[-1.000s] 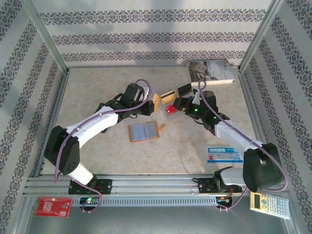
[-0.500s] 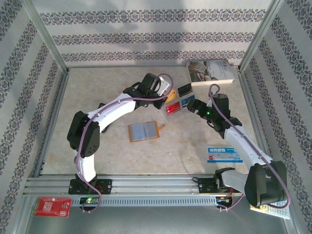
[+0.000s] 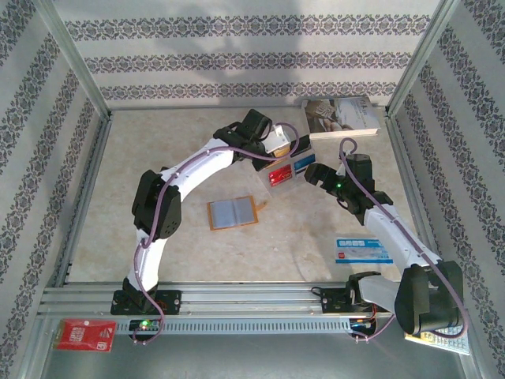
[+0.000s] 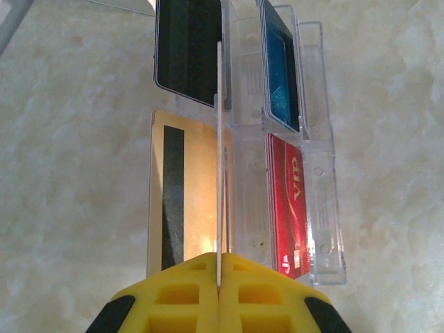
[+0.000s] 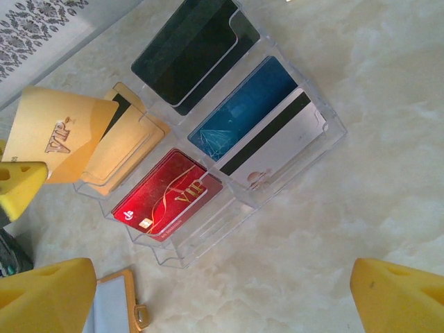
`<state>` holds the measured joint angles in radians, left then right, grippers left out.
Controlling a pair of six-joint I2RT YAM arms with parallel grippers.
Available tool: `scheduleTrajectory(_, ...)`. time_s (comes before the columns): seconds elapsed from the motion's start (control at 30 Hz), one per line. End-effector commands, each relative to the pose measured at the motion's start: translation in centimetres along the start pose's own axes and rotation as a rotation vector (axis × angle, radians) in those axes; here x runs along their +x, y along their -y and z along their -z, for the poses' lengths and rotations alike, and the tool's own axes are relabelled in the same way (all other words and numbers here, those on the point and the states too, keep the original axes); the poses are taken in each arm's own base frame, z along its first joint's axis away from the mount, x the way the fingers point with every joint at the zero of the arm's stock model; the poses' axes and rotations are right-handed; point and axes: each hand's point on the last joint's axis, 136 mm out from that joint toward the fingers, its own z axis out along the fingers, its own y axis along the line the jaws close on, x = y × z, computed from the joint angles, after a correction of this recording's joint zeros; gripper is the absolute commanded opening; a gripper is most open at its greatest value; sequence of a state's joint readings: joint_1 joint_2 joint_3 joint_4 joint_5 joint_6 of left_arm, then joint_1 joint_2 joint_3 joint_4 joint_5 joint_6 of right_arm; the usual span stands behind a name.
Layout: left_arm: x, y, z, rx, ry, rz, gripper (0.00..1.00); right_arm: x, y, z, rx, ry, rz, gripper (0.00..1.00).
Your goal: Take the credit cards out of the card holder
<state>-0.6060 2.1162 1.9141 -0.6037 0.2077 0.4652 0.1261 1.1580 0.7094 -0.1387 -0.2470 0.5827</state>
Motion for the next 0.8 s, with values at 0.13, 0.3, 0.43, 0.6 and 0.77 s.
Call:
scheduleTrajectory(0.13, 1.1, -1.3, 0.2, 0.019, -0.056, -0.063, 0.00, -0.2, -0.5, 0.1, -0.032, -0.002, -0.004, 0.97)
scheduleTrajectory(0.3, 1.4, -1.5, -0.2, 0.025, -0.069, -0.060, 0.00, -0.2, -0.5, 0.2, -0.034, -0.001, -0.008, 0.97)
scheduleTrajectory(0.43, 1.8, -1.1, -0.8, 0.047, -0.083, -0.058, 0.00, -0.3, -0.5, 0.3, -0.030, 0.003, -0.011, 0.97)
scheduleTrajectory(0.6, 2.2, -0.9, -1.3, 0.058, -0.094, -0.055, 0.00, -0.3, -0.5, 0.5, -0.028, 0.009, -0.012, 0.97)
scheduleTrajectory(0.77, 2.2, -1.6, -1.6, 0.025, -0.096, -0.049, 0.08, -0.3, -0.3, 0.6, -0.021, 0.009, -0.012, 0.97)
